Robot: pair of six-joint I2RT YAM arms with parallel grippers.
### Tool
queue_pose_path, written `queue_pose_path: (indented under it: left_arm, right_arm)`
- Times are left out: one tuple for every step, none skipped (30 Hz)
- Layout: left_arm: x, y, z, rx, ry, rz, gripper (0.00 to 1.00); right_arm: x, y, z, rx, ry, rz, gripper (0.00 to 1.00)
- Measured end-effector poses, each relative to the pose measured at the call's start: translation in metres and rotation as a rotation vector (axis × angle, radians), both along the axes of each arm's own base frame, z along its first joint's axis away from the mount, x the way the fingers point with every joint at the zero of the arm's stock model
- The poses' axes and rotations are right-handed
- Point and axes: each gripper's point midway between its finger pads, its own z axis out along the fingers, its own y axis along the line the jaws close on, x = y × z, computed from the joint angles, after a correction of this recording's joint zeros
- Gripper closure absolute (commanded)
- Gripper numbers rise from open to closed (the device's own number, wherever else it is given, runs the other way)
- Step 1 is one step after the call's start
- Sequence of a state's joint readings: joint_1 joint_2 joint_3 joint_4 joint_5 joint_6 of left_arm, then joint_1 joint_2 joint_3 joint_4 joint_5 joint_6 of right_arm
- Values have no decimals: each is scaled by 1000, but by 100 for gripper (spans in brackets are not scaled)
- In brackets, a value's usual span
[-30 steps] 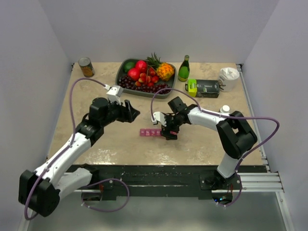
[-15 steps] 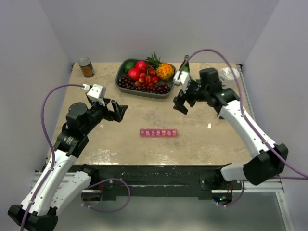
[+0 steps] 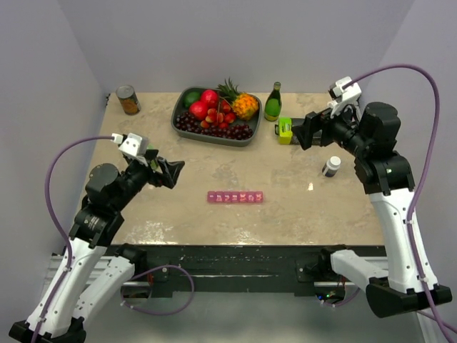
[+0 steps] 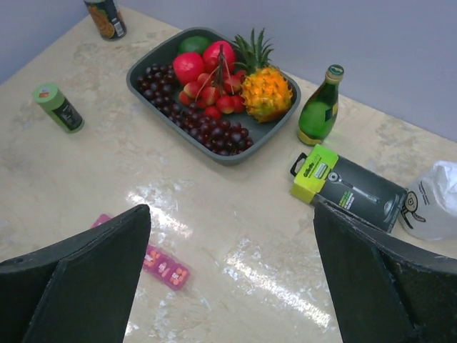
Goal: Sort the pills into containers
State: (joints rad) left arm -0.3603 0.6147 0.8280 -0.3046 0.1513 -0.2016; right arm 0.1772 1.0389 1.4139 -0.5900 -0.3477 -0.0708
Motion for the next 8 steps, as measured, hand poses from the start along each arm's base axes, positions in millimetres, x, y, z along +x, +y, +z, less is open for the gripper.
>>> queue_pose_path:
  left_arm:
    - [-1, 0, 1, -1, -2, 0, 1]
    - [-3, 1, 2, -3, -7, -1, 1]
    - [-4, 1, 3, -5, -11, -1, 1]
    - [-5, 1, 4, -7, -15, -1, 1]
    - [-5, 2, 5, -7, -17, -2, 1]
    - [-5, 1, 5, -8, -19, -3, 1]
    - [-6, 1, 5, -8, -18, -5, 1]
    - [-6, 1, 5, -8, -18, -6, 1]
  right_arm:
    - [0, -3, 0, 8, 4, -11, 1]
    - [1, -4, 0, 14, 8, -18, 1]
    - [2, -5, 0, 22, 14, -26, 1]
    - [2, -6, -1, 30, 20, -32, 1]
    - [3, -7, -1, 37, 24, -37, 1]
    - [3, -8, -1, 41, 26, -40, 1]
    - [2, -8, 0, 45, 26, -42, 1]
    - [2, -9, 0, 48, 27, -44, 1]
